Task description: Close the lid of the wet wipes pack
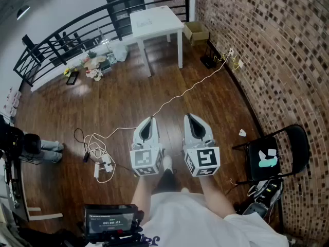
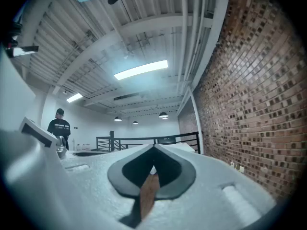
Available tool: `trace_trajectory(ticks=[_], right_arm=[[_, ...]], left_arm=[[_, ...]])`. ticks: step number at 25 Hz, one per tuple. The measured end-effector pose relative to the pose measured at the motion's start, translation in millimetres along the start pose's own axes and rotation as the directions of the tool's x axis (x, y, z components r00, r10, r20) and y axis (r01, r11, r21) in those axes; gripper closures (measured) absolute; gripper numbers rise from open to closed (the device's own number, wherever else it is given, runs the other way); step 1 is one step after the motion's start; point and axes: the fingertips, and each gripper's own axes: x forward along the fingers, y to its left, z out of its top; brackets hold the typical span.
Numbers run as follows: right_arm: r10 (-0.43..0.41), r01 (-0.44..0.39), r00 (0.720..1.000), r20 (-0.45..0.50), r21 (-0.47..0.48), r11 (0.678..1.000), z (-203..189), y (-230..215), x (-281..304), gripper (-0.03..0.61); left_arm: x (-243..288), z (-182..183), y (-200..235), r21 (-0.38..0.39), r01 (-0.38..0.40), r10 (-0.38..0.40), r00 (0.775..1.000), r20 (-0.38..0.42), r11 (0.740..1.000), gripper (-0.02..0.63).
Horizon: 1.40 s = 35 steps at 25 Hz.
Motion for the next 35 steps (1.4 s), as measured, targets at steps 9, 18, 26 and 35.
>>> trace_trajectory(ticks=[9, 18, 26, 35], right_arm=[[0.071, -0.072, 0.997, -0.016, -0.039, 0.997, 6.3, 20.7, 180.5, 0.589], [0.087, -0.089, 0.996, -0.028, -0.069, 0.994, -0.6, 30.2, 309.3, 0.588], [0.081, -0.082, 0.996, -0.02, -0.041, 0.996, -18.5, -32.6, 412.7, 0.588], [0.142, -0.141, 0.99, 0.024, -0.044, 0.989, 1.7, -118.7, 553.1, 0.588]], left_arm=[[129.4, 20.5, 112.9, -0.009, -0.015, 0.015, 1.0, 0.018, 1.0, 0.597], [228.4, 25.7, 195.7, -0.013, -0.01, 0.011, 1.0, 0.02, 1.0, 0.597], [336.4, 9.4, 213.6, -0.03, -0.008, 0.009, 1.0, 0.007, 1.0, 0.597], [500.9, 32.1, 231.4, -0.003, -0.048, 0.048, 0.998, 0.042, 0.999, 0.597]])
